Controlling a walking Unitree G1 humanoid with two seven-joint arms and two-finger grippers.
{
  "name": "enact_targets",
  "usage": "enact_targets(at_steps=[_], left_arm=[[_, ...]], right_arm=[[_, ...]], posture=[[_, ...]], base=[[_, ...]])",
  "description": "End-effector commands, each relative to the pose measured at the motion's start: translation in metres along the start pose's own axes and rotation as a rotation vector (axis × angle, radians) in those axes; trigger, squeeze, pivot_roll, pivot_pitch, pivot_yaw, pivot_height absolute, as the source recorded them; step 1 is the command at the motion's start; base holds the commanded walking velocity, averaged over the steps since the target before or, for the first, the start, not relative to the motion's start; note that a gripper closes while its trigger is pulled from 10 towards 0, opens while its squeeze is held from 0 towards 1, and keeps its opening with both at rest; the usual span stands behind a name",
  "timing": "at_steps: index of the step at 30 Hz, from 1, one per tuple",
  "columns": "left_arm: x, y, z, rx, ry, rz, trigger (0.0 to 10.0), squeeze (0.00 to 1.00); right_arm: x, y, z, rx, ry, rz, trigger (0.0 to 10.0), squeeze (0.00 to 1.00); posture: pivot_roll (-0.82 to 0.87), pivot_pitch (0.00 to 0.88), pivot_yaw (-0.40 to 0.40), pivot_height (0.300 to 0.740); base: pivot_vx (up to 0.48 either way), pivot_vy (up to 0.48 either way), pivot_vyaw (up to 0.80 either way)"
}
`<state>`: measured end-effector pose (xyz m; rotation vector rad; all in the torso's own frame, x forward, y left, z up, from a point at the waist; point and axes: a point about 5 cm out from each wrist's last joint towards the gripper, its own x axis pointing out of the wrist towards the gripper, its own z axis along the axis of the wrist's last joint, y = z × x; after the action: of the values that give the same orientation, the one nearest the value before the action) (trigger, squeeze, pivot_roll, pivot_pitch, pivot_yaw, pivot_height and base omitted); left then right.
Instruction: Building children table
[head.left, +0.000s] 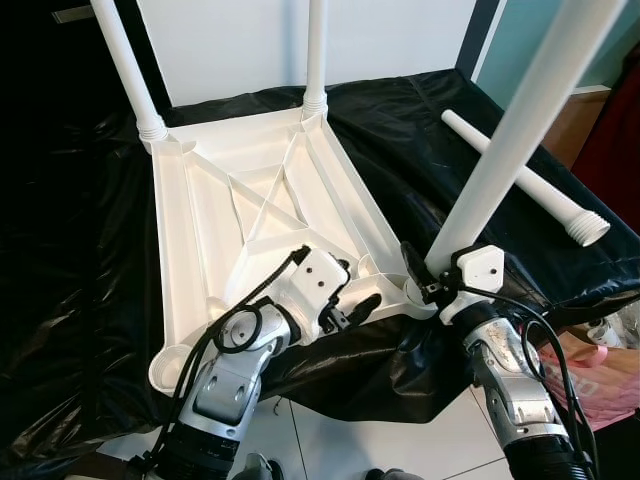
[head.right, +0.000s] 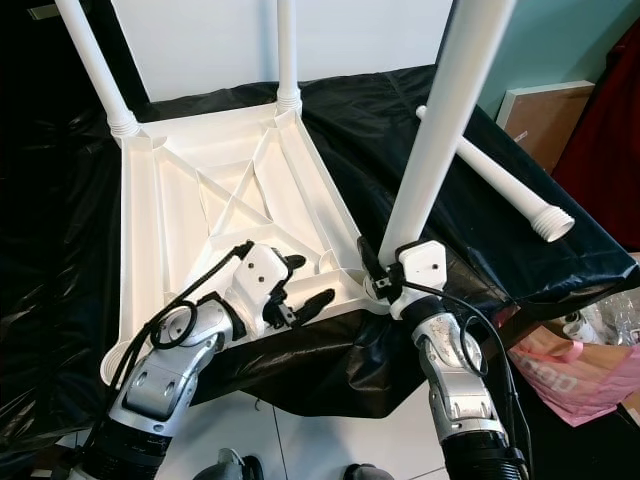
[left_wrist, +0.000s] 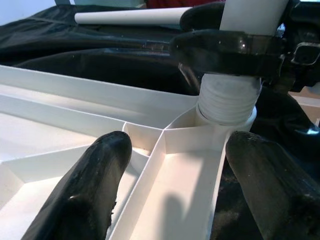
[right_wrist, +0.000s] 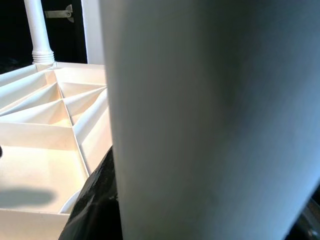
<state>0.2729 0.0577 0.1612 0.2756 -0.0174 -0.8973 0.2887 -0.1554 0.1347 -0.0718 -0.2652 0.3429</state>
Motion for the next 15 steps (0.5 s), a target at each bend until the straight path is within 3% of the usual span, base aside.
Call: enact_targets(at_steps=[1,7,15], left_arm=[[-0.0009,-0.0008,-0.0002,-0.004,0.008,0.016,10.0,0.00],[-0.0012,0.0005,0.0013,-0.003,0.007,0.021,10.0,0.00],[-0.0008,0.0013,0.0034,-0.004,0.005,0.025,10.0,0.00]], right_arm=[[-0.0136,0.0035,-0.0281,0.058,0.135,-0.002,10.0,0.00],[-0.0114,0.0056,-0.0326,0.085,0.126,0.002,10.0,0.00],[-0.0073,0.0097,-0.0357,-0.008,0.132,0.065,10.0,0.00]], posture=[[-0.02,0.113,-0.022,0.740],[-0.02,0.116,-0.022,0.740],[-0.01,0.116,-0.022,0.740]], base=[[0.000,0.000,0.00],[0.000,0.000,0.00],[0.000,0.000,0.00]])
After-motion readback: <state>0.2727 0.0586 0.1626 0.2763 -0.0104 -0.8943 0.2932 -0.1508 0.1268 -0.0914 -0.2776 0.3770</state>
